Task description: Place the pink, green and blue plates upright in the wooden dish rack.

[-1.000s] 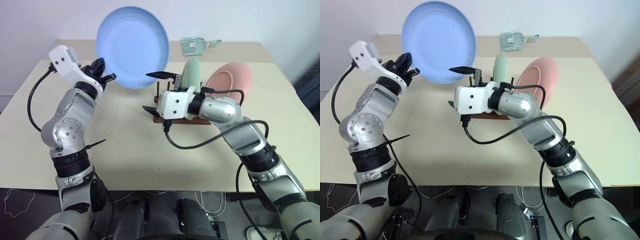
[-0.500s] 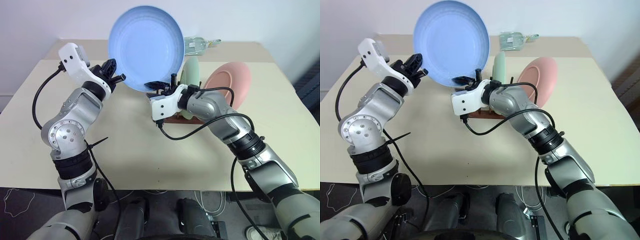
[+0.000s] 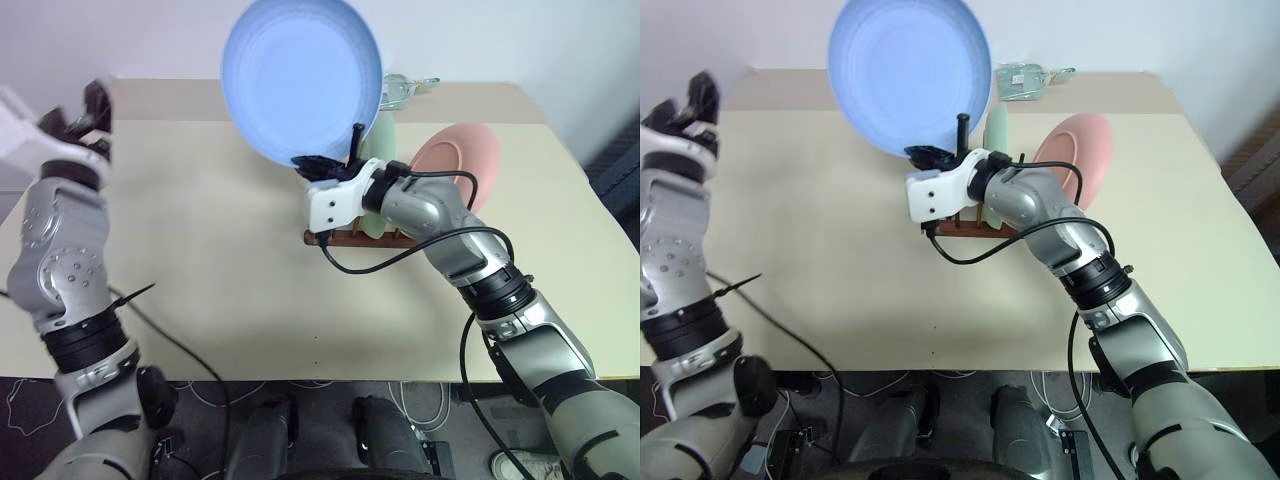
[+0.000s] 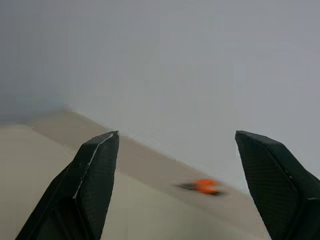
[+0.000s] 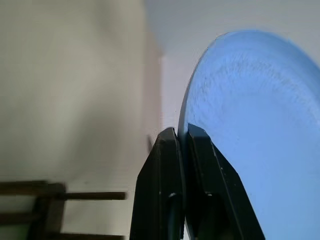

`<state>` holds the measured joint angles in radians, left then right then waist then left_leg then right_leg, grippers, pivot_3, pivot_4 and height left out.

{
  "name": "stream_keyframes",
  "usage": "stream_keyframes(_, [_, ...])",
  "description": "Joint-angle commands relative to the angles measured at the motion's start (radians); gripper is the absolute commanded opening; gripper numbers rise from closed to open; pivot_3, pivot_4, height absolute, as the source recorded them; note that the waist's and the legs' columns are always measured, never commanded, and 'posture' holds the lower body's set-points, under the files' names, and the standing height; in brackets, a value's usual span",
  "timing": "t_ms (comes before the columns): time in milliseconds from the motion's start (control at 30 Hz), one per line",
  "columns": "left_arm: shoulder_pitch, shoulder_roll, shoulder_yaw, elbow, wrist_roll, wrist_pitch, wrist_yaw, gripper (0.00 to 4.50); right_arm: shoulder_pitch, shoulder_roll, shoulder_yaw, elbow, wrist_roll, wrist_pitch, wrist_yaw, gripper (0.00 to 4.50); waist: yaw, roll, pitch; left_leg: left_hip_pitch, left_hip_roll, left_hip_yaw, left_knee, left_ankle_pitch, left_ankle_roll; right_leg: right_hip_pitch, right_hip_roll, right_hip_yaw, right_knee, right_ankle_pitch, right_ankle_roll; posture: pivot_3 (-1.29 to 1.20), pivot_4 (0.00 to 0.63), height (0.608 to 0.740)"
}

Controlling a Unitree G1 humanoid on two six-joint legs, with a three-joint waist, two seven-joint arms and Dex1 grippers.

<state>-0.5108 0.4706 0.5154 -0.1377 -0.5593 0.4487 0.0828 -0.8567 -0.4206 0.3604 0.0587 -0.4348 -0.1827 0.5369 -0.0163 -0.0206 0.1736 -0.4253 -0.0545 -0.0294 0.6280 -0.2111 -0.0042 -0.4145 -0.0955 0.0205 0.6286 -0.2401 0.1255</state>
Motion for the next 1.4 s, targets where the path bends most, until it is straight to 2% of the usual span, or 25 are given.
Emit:
stream_keyframes(33, [0.125, 0.045, -0.148, 0.007, 0.189, -0.119, -0.109, 3.82, 0.024, 0.059, -0.129, -0.155, 0.268, 0.050, 0.045, 0.00, 0.006, -0.001, 0.000, 0.000, 0.000, 0.000, 0.000, -0.001, 0.001, 0.000, 0.000, 0.000, 0.000, 0.000, 0.000, 0.00, 0.150, 0.738])
stream_keyframes(167, [0.286, 0.006, -0.307, -0.026, 0.271, -0.219, -0.238, 3.82, 0.075, 0.193, -0.246, -0.357, 0.687, 0.355, 0.070, 0.00, 0.006, -0.001, 0.000, 0.000, 0.000, -0.002, 0.000, -0.004, 0.006, 0.002, -0.002, -0.001, -0.001, 0.000, 0.000, 0.00, 0.150, 0.738])
stream_keyframes(233, [0.357, -0.009, -0.397, -0.020, 0.331, -0.297, -0.300, 3.82, 0.113, 0.269, -0.296, -0.459, 0.913, 0.534, 0.005, 0.00, 0.003, -0.002, 0.000, 0.000, 0.000, -0.002, 0.000, -0.004, 0.006, 0.001, -0.003, -0.001, -0.001, 0.000, 0.000, 0.00, 0.150, 0.738])
stream_keyframes(367, [0.424, -0.084, -0.462, -0.002, 0.333, -0.364, -0.361, 3.82, 0.217, 0.359, -0.346, -0.554, 1.144, 0.733, -0.131, 0.00, -0.001, -0.001, 0.000, 0.000, 0.002, -0.002, -0.002, -0.006, 0.003, -0.002, -0.006, 0.000, 0.001, -0.001, -0.005, 0.00, 0.150, 0.738])
stream_keyframes(600, [0.454, -0.117, -0.547, -0.029, 0.362, -0.405, -0.457, 3.82, 0.290, 0.461, -0.402, -0.541, 1.338, 0.860, -0.332, 0.00, -0.002, 0.001, 0.000, -0.002, 0.002, 0.000, -0.003, -0.004, 0.005, -0.007, -0.005, 0.002, 0.002, -0.002, -0.008, 0.00, 0.150, 0.738])
stream_keyframes(867, [0.472, -0.115, -0.569, -0.057, 0.375, -0.403, -0.516, 3.82, 0.266, 0.485, -0.442, -0.447, 1.407, 0.894, -0.441, 0.00, -0.001, 0.001, 0.000, -0.002, 0.002, 0.001, -0.004, -0.004, 0.006, -0.007, -0.005, 0.002, 0.001, -0.001, -0.008, 0.00, 0.150, 0.738])
stream_keyframes(1033, [0.476, -0.124, -0.575, -0.068, 0.381, -0.397, -0.526, 3.82, 0.207, 0.508, -0.495, -0.317, 1.425, 0.901, -0.535, 0.00, -0.001, 0.002, 0.000, -0.002, 0.002, 0.001, -0.004, -0.004, 0.006, -0.008, -0.004, 0.002, 0.002, -0.001, -0.008, 0.00, 0.150, 0.738])
stream_keyframes(1133, [0.476, -0.131, -0.587, -0.070, 0.388, -0.397, -0.528, 3.88, 0.161, 0.499, -0.503, -0.265, 1.410, 0.902, -0.547, 0.90, -0.001, 0.002, 0.000, -0.002, 0.002, 0.001, -0.004, -0.004, 0.006, -0.008, -0.004, 0.002, 0.002, 0.000, -0.006, 0.00, 0.150, 0.738])
stream_keyframes(1167, [0.476, -0.132, -0.590, -0.071, 0.390, -0.397, -0.529, 3.88, 0.152, 0.490, -0.498, -0.261, 1.397, 0.902, -0.543, 1.34, -0.001, 0.002, 0.000, -0.002, 0.002, 0.001, -0.004, -0.004, 0.006, -0.008, -0.004, 0.002, 0.001, 0.000, -0.006, 0.00, 0.150, 0.738])
stream_keyframes(1333, [0.479, -0.137, -0.590, -0.076, 0.393, -0.394, -0.533, 3.88, 0.121, 0.422, -0.431, -0.283, 1.281, 0.875, -0.492, 3.98, -0.001, 0.002, 0.000, -0.002, 0.002, 0.001, -0.004, -0.004, 0.006, -0.008, -0.003, 0.002, 0.001, 0.000, -0.006, 0.00, 0.150, 0.738])
stream_keyframes(1367, [0.480, -0.138, -0.590, -0.076, 0.393, -0.393, -0.534, 3.88, 0.116, 0.408, -0.415, -0.289, 1.257, 0.868, -0.478, 4.36, -0.002, 0.002, 0.000, -0.002, 0.002, 0.001, -0.004, -0.004, 0.006, -0.008, -0.003, 0.002, 0.001, 0.000, -0.006, 0.00, 0.150, 0.738])
stream_keyframes(1400, [0.481, -0.139, -0.590, -0.077, 0.395, -0.393, -0.535, 3.88, 0.108, 0.390, -0.397, -0.299, 1.230, 0.860, -0.462, 4.36, -0.002, 0.002, 0.000, -0.002, 0.002, 0.001, -0.004, -0.003, 0.006, -0.008, -0.003, 0.002, 0.002, 0.000, -0.006, 0.00, 0.150, 0.738])
